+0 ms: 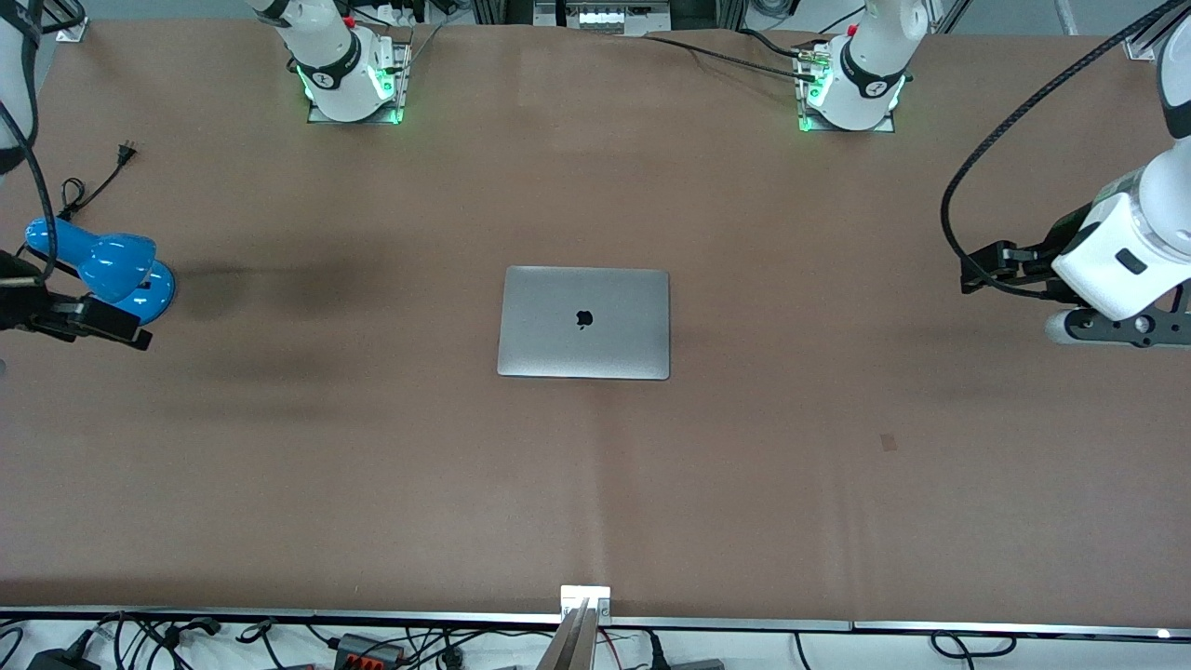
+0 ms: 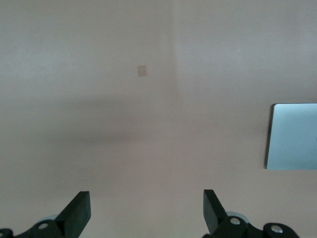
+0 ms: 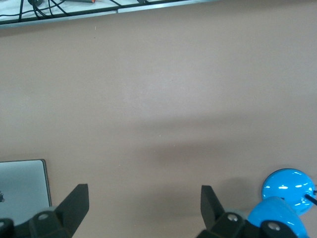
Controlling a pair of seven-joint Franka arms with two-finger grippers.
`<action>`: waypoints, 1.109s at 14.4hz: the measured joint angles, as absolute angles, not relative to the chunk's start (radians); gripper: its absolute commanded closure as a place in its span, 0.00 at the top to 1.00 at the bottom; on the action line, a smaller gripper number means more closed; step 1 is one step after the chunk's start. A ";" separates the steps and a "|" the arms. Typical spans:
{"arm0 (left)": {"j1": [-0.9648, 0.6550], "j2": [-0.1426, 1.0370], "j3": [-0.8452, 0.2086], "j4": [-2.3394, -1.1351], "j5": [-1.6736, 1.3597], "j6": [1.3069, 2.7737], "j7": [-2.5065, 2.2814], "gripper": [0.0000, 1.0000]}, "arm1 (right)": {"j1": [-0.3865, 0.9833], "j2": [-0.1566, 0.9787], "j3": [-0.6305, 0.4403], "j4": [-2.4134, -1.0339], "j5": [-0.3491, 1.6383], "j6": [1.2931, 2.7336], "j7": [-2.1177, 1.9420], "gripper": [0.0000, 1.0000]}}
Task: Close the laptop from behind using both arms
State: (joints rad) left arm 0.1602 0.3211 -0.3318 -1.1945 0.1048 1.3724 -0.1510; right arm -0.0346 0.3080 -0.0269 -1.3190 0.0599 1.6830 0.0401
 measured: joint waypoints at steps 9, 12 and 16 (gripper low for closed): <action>-0.009 0.022 -0.087 -1.615 0.017 1.616 -0.153 1.00 | -0.040 0.178 -0.014 -1.513 0.017 1.686 0.007 1.00; -0.009 0.015 -0.084 -1.633 0.017 1.620 -0.154 1.00 | -0.040 0.073 -0.014 -1.660 0.016 1.763 -0.012 1.00; -0.013 0.014 -0.086 -1.634 0.017 1.621 -0.154 1.00 | -0.040 -0.032 -0.014 -1.776 0.015 1.773 -0.016 1.00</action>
State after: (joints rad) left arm -0.0128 0.0140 -0.0858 -1.6335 0.0168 1.6208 -0.1538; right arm -0.0404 -0.0323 -0.0135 -1.7758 0.0153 1.7731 -0.0158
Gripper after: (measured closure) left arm 0.000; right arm 0.000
